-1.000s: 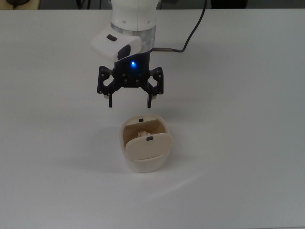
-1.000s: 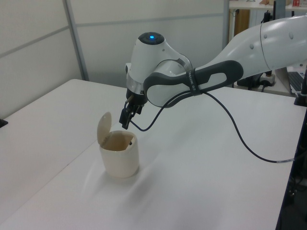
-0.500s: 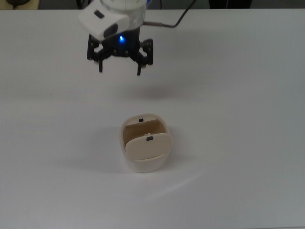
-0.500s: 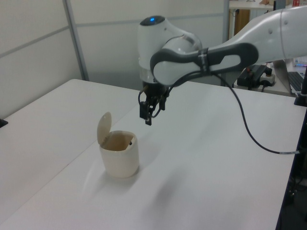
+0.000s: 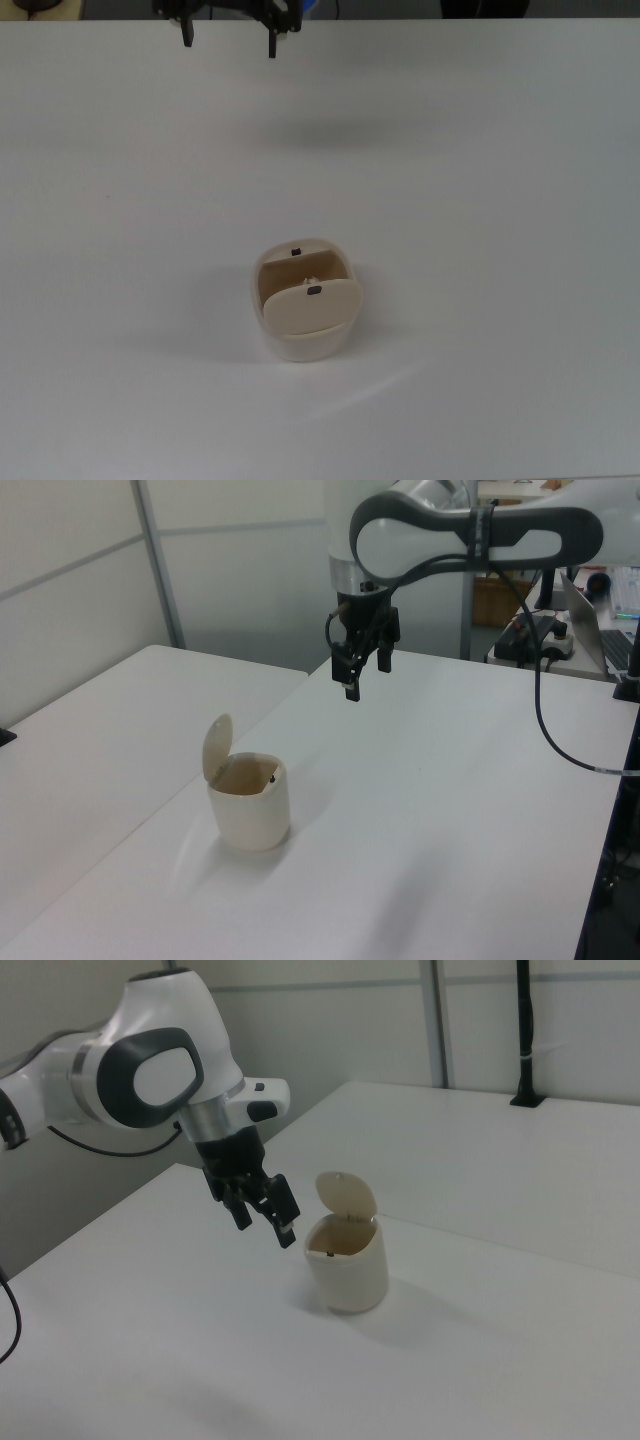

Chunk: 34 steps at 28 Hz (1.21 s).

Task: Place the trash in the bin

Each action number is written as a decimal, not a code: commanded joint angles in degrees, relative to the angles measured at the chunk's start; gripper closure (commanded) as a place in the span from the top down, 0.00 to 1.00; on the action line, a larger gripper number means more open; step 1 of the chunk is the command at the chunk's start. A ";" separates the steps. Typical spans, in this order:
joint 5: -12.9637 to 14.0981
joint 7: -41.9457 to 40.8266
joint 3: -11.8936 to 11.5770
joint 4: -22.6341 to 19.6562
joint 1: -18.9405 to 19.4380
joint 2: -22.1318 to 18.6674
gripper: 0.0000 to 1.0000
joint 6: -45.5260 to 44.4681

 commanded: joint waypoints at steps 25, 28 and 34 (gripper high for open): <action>3.12 -4.24 -3.01 1.37 -0.03 -1.49 1.00 -3.42; 3.03 -7.41 -3.10 1.37 -0.03 -1.41 1.00 -3.34; 2.94 -7.59 -2.93 1.28 -0.03 -1.32 1.00 -3.34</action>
